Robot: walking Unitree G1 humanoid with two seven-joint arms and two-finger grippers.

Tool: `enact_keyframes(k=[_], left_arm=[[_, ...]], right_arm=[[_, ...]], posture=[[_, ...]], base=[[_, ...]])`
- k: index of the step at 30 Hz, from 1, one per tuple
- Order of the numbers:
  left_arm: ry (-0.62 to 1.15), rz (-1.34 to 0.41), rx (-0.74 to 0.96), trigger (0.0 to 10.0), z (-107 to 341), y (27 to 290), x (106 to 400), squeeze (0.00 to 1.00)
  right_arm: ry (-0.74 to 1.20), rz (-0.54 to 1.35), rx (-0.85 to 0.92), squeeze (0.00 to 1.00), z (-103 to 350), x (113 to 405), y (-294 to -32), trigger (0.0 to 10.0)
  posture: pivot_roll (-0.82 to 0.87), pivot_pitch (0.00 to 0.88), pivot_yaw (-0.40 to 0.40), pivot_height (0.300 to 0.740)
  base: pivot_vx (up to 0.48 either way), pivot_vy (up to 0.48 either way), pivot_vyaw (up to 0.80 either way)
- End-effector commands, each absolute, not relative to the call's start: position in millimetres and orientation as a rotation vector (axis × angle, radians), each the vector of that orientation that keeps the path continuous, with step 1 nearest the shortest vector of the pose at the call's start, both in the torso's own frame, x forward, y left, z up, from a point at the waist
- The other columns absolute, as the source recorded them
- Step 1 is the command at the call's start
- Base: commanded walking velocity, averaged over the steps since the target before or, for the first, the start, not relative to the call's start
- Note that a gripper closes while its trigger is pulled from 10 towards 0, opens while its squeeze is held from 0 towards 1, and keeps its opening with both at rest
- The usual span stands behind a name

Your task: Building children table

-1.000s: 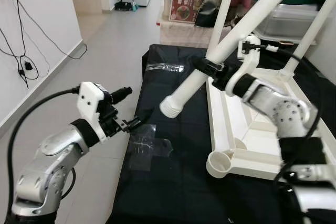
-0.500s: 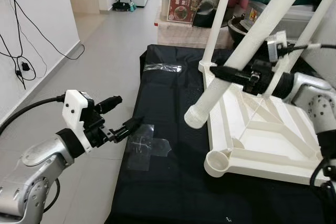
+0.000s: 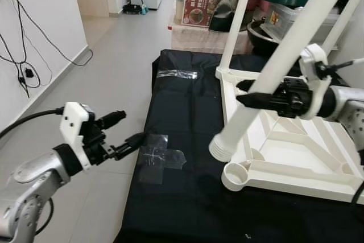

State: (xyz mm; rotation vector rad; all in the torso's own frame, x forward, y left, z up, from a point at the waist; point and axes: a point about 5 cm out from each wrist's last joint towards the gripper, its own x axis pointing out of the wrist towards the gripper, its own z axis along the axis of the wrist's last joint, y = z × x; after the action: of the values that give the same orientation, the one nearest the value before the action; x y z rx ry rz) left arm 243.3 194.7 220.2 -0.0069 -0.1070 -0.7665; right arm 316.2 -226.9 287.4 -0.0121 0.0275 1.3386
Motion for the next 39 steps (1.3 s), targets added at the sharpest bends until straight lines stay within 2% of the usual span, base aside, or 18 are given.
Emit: enact_keyframes(k=[1,9,15,19,23,26,29,39], left_arm=[[-0.075,-0.78,-0.01,10.0,217.4,198.1,242.4,0.0],[-0.052,-0.802,0.004,10.0,216.3,201.8,242.4,0.0],[-0.021,-0.92,0.002,10.0,215.9,193.3,239.9,0.0],[0.063,-1.083,0.099,10.0,204.7,173.7,236.3,0.0],[0.065,-1.111,0.135,10.0,205.7,168.9,240.2,0.0],[0.064,-1.147,0.161,10.0,206.2,162.6,247.0,0.0],[0.065,-1.157,0.165,10.0,205.2,161.2,249.0,0.0],[0.103,-1.178,0.308,10.0,191.4,159.9,266.0,0.0]], right_arm=[[0.007,1.364,-0.049,0.0,295.5,313.8,-227.6,0.0],[0.017,1.406,-0.059,0.0,293.2,311.8,-225.5,0.0],[0.014,1.455,-0.045,0.0,289.1,314.0,-212.6,0.0],[0.013,1.474,-0.023,0.0,283.2,320.5,-184.5,0.0],[0.011,1.449,0.001,0.0,281.0,325.6,-172.0,0.0],[-0.006,1.41,0.046,0.0,280.0,331.0,-151.8,0.0],[-0.012,1.414,0.065,0.0,280.8,330.4,-145.9,0.0],[-0.012,1.557,0.132,0.0,286.3,311.1,-116.7,0.0]], posture=[[-0.02,0.0,-0.078,0.74],[-0.02,0.0,-0.078,0.74],[-0.03,0.0,-0.076,0.74],[-0.03,0.0,-0.075,0.74],[-0.02,0.0,-0.076,0.74],[-0.03,0.0,-0.073,0.74],[-0.03,0.0,-0.073,0.74],[-0.05,0.0,-0.058,0.74]], base=[[0.0,0.0,0.0],[0.0,0.0,0.0],[0.0,0.0,0.0],[0.0,0.0,0.0],[0.0,0.0,0.0],[0.0,0.0,0.0],[0.0,0.0,0.0],[0.0,0.0,0.0]])
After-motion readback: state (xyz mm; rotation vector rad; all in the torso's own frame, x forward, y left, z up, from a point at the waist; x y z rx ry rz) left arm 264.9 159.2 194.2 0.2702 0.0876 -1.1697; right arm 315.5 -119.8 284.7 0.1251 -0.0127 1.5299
